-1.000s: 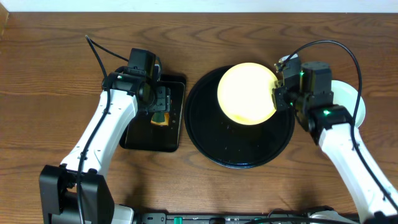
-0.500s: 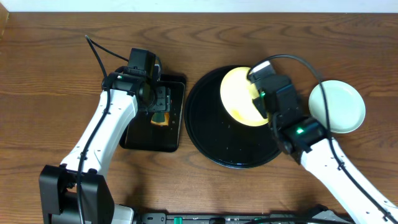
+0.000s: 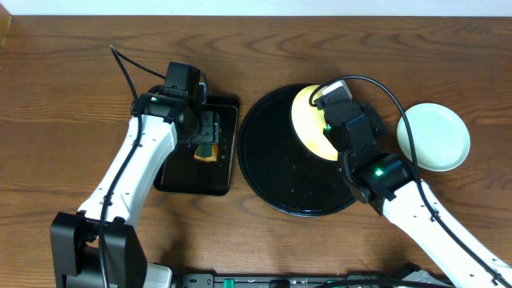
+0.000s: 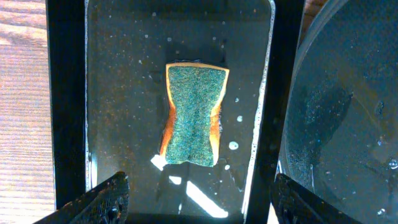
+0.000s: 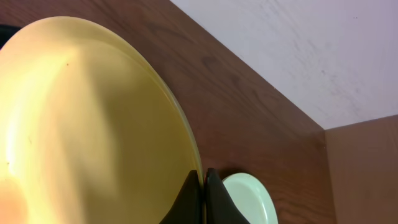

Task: Clean dirty plates on tray and stack at the side
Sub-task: 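Lift the yellow plate with right gripper and stack it on the blue plates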

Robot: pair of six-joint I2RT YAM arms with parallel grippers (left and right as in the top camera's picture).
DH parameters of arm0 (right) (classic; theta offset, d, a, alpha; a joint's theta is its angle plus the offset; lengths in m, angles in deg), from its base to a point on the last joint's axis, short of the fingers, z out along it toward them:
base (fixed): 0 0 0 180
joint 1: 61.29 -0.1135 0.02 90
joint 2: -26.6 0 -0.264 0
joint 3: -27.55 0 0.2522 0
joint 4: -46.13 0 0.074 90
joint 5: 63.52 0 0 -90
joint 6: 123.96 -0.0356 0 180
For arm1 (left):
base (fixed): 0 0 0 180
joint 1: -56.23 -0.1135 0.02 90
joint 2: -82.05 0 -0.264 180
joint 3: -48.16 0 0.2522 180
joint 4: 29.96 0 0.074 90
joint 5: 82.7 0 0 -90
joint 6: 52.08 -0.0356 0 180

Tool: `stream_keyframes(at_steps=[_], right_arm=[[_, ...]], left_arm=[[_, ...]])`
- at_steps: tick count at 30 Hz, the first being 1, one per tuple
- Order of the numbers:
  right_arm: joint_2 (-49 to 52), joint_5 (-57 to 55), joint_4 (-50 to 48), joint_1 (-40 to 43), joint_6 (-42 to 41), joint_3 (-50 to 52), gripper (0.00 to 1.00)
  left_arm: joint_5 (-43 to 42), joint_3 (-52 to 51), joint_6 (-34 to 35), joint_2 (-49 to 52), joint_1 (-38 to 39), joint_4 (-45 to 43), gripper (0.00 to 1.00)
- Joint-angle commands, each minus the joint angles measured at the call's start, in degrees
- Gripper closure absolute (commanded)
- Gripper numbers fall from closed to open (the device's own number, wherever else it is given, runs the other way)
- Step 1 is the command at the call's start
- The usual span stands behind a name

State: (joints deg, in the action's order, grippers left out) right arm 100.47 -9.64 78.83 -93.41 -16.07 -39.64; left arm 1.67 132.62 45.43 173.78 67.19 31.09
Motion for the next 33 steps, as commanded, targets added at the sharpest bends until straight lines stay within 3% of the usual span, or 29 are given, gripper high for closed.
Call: stream_keyframes(at_steps=[1, 7, 20, 25, 30, 31, 33], right_arm=[[-0.85, -2.47, -0.39, -0.33, 0.52, -0.09, 0.99], [0.31, -5.11, 0.74, 5.42, -10.14, -0.09, 0.99], [7.10, 10.51, 4.70, 33.97, -38.86, -0.09, 0.99], [8.26, 16.70, 5.42, 43.52, -44.46, -0.09, 0.99], [9.42, 21.35, 4.57, 49.57, -44.65, -0.09, 0.98], [9.55, 22.25, 4.22, 50.23, -44.65, -0.09, 0.95], [9.62, 23.12, 3.74, 50.86, -44.61, -0.09, 0.72]], left_arm=[[0.11, 0.79, 0.04, 0.11, -0.28, -0.02, 0.26], [0.11, 0.79, 0.07, 0.11, -0.28, 0.00, 0.26], [0.09, 0.79, 0.07, 0.11, -0.28, 0.04, 0.26], [0.09, 0.79, 0.07, 0.11, -0.28, 0.02, 0.26], [0.09, 0.79, 0.07, 0.11, -0.28, 0.02, 0.26], [0.09, 0.79, 0.07, 0.11, -0.28, 0.02, 0.26], [0.11, 0.79, 0.07, 0.11, -0.28, 0.02, 0.26]])
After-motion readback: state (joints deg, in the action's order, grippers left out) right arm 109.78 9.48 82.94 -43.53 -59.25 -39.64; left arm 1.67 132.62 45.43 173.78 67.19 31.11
